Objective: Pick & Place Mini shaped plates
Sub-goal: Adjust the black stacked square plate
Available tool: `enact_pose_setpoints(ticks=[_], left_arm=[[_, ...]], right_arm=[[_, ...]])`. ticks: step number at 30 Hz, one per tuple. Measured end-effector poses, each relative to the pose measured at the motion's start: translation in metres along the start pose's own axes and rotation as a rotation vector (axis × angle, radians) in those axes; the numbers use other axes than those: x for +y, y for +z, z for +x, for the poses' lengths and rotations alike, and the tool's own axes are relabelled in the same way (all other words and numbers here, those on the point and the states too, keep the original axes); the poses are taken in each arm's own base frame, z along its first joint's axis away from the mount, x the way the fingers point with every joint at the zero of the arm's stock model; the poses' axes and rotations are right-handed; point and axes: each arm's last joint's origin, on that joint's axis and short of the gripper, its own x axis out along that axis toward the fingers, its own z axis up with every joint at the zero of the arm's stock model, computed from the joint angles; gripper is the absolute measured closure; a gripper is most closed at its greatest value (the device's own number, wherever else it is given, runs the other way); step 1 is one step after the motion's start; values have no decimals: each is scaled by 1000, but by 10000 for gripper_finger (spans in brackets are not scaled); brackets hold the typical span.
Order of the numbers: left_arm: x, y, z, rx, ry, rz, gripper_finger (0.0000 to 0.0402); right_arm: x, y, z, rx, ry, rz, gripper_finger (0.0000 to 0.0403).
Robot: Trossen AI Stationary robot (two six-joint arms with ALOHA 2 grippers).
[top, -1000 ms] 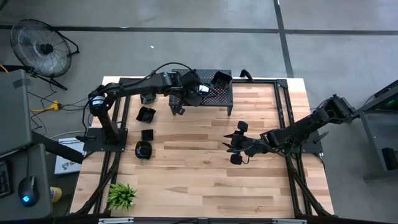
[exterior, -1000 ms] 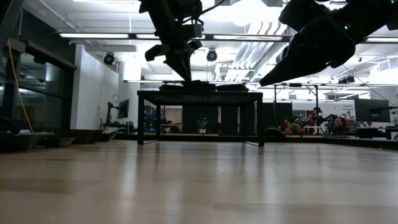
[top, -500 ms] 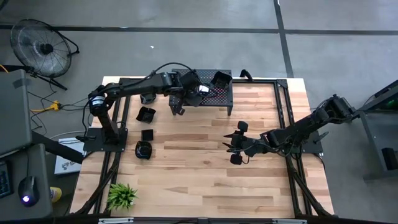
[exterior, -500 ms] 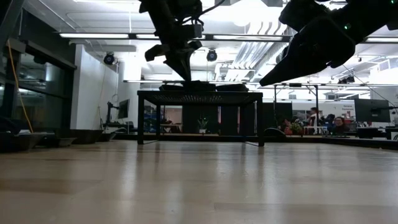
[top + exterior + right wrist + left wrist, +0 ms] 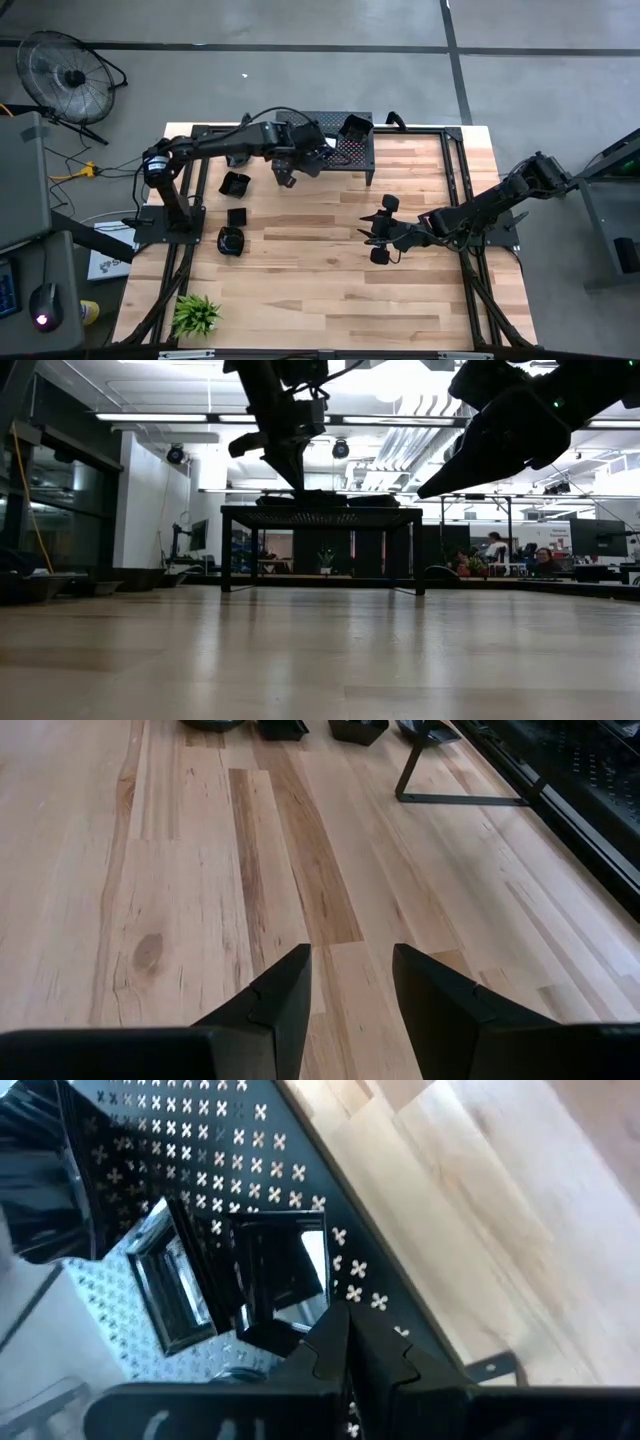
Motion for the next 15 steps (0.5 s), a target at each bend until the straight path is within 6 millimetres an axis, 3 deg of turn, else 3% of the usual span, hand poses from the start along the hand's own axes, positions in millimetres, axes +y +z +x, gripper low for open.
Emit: enact_pose_setpoints(ticks=[10,15], left_arm=[[-13,21,-6,96,83,114,400],[-20,29,-9,104,90,206,370]], right_arm=[[0,0,0,0,2,1,265],[0,0,0,1,3,2,265]])
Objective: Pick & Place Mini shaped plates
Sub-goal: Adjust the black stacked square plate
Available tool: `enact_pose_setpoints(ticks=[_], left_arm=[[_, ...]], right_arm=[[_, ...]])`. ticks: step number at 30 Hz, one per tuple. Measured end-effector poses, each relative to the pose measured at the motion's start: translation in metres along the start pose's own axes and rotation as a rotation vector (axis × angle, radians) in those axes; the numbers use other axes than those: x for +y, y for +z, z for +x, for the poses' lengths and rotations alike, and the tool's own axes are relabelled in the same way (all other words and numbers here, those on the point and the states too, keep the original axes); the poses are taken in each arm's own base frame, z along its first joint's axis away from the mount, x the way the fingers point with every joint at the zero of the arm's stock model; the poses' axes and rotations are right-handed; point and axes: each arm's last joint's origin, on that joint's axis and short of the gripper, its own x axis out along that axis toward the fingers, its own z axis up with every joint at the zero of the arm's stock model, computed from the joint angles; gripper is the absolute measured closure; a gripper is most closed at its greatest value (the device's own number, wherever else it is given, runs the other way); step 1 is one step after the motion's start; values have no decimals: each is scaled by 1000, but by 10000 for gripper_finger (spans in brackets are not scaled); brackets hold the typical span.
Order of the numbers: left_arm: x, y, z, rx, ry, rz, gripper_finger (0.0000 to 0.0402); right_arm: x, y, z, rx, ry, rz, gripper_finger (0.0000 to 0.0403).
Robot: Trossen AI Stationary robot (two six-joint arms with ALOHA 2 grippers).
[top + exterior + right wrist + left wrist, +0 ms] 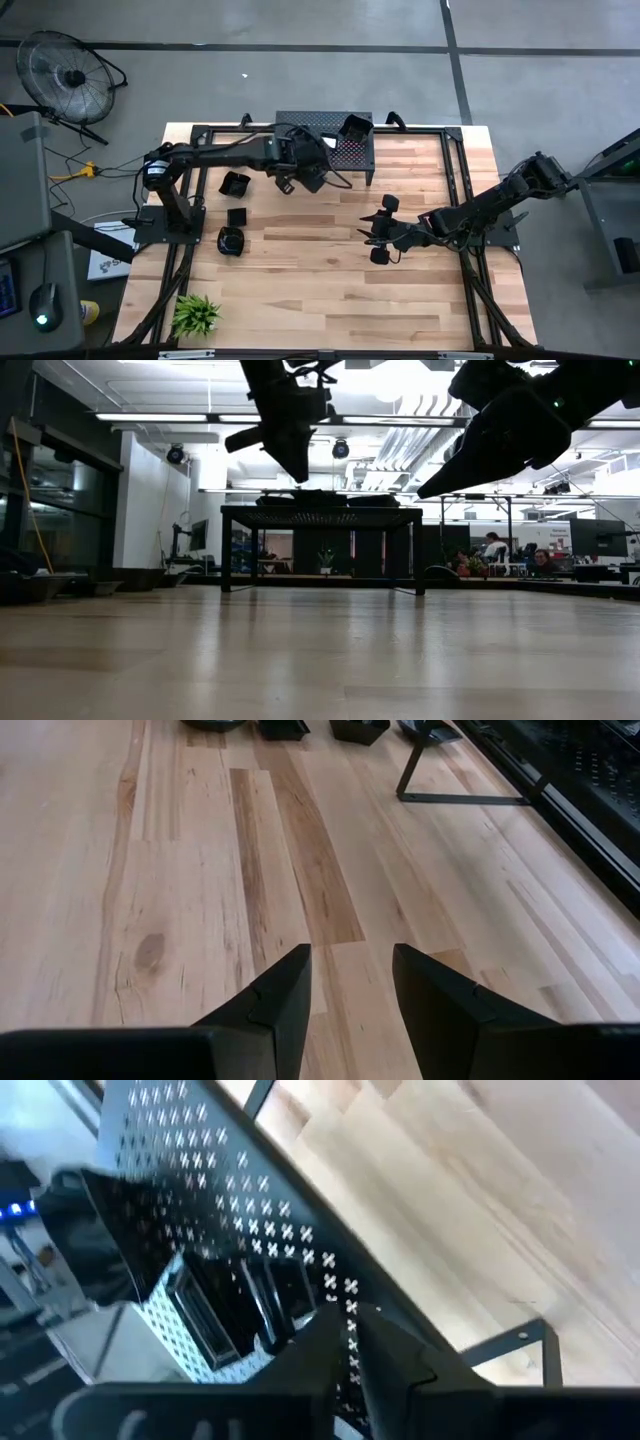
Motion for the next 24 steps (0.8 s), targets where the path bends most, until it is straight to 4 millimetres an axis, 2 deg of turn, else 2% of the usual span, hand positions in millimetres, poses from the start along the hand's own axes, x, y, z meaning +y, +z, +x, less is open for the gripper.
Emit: enact_pose_setpoints(ticks=[7,10,22,24], left_arm=[[3,-7,3,26,1,5,271],[5,-11,5,32,-1,-3,242],[12,-21,11,-29,-5,-10,232],[13,-21,19,-38,-26,-8,232]], right_arm=[[1,0,0,4,21,3,265],[1,0,0,5,23,3,265],[1,0,0,8,22,1,265],[1,0,0,8,20,1,265]])
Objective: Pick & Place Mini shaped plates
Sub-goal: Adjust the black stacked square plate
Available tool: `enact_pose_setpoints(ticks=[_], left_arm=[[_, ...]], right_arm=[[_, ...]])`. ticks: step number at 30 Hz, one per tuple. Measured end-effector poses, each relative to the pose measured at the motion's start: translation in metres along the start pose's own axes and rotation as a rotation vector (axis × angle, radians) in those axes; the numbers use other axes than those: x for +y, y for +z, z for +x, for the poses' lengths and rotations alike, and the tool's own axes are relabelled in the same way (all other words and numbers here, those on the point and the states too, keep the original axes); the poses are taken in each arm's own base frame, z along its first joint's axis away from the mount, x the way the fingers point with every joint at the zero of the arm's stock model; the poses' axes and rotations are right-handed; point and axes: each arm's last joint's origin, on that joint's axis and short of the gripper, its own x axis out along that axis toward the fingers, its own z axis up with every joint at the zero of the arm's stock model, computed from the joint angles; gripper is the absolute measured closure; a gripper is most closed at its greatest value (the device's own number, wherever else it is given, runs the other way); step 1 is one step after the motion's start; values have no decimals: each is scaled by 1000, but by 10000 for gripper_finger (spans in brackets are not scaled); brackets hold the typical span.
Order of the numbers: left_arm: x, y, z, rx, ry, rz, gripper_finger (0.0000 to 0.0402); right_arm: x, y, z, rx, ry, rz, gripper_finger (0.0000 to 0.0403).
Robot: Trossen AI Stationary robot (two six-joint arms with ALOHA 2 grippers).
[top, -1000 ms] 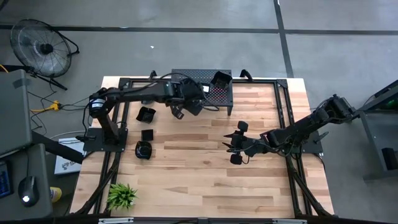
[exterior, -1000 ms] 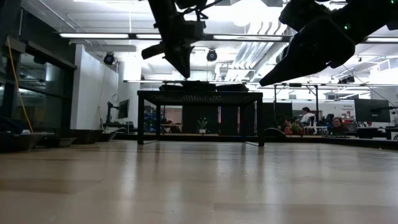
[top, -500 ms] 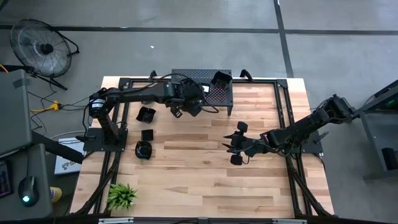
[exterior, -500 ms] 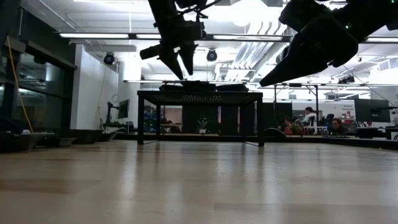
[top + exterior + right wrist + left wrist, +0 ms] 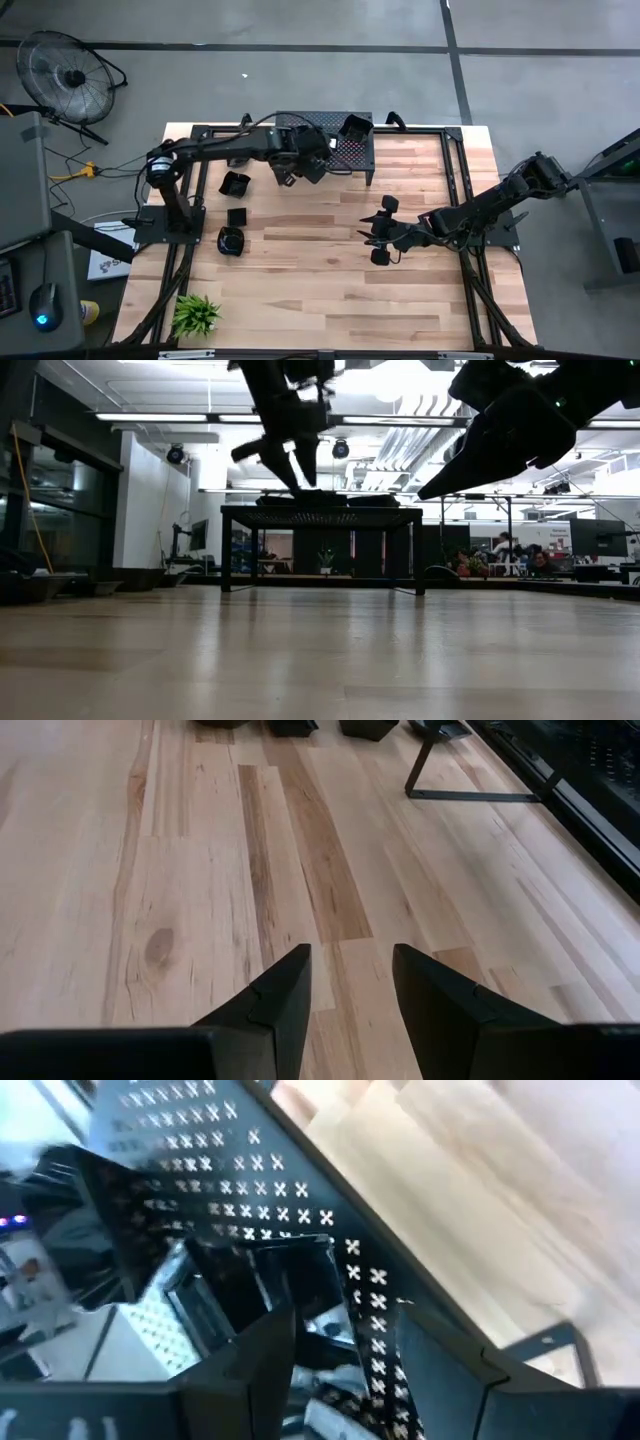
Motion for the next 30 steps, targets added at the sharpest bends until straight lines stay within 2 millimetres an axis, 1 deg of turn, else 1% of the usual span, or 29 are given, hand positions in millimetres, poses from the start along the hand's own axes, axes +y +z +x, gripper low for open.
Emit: enact_pose_setpoints(ticks=[3,6,11,15,19,23,30], left_arm=[[-1,-3,6,14,-16,-4,232],[4,-1,1,-5,32,-19,232],[3,-6,2,-19,-9,-19,239],[2,-7,10,-12,-30,-22,269],[2,-6,8,-28,-30,-21,304],[2,-7,9,-8,-22,-22,333],[2,-7,9,-5,-30,-19,370]], right_arm=[[0,0,0,2,3,4,265],[0,-2,0,15,5,8,265],[0,-2,0,16,-4,8,265],[0,-2,0,16,-3,8,265],[0,-2,0,16,-2,8,265],[0,-2,0,16,-3,8,265],[-1,-2,0,14,-11,8,265]])
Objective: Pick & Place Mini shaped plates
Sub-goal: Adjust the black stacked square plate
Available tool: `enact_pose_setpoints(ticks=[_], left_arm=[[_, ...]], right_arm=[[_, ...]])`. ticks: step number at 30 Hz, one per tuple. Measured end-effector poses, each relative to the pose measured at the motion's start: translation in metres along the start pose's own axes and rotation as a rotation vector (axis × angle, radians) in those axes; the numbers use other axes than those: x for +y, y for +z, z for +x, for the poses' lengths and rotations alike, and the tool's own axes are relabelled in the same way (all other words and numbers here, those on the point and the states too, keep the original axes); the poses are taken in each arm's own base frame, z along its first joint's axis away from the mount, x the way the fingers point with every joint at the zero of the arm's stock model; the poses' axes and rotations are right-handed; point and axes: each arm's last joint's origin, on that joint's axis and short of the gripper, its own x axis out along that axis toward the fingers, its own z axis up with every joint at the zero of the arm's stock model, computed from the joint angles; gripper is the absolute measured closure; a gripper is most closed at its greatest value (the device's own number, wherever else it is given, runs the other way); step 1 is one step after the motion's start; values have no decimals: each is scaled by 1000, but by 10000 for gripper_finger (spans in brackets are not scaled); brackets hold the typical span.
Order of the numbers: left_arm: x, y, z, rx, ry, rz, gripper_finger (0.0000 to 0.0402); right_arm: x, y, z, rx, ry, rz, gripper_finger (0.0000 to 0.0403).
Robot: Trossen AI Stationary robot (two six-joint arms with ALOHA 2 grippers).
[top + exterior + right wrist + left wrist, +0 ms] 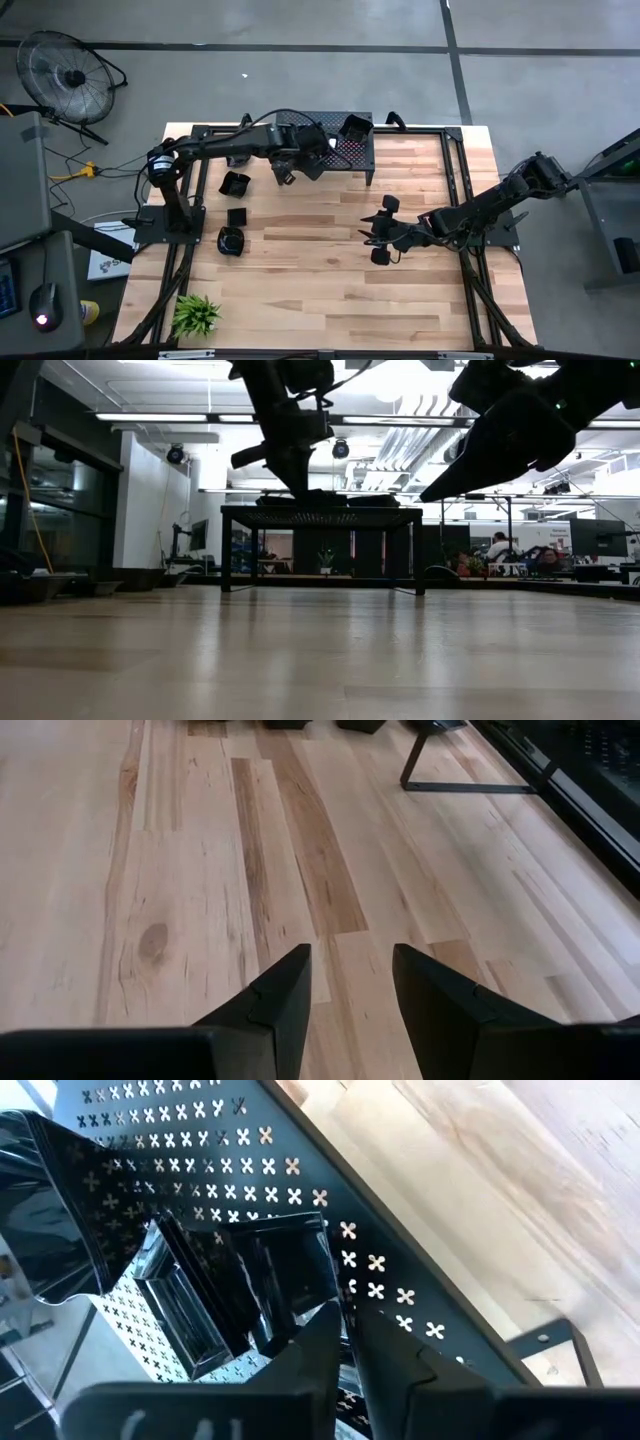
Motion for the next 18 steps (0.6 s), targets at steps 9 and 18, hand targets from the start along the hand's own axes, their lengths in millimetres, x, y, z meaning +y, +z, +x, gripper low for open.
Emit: enact_pose_setpoints(ticks=[9,18], left_arm=[[-1,0,0,2,-6,-2,399],[-3,-2,-3,9,-23,-4,399]], right_arm=[[0,0,0,-2,-7,-1,265],[0,0,0,-1,-7,-3,265]])
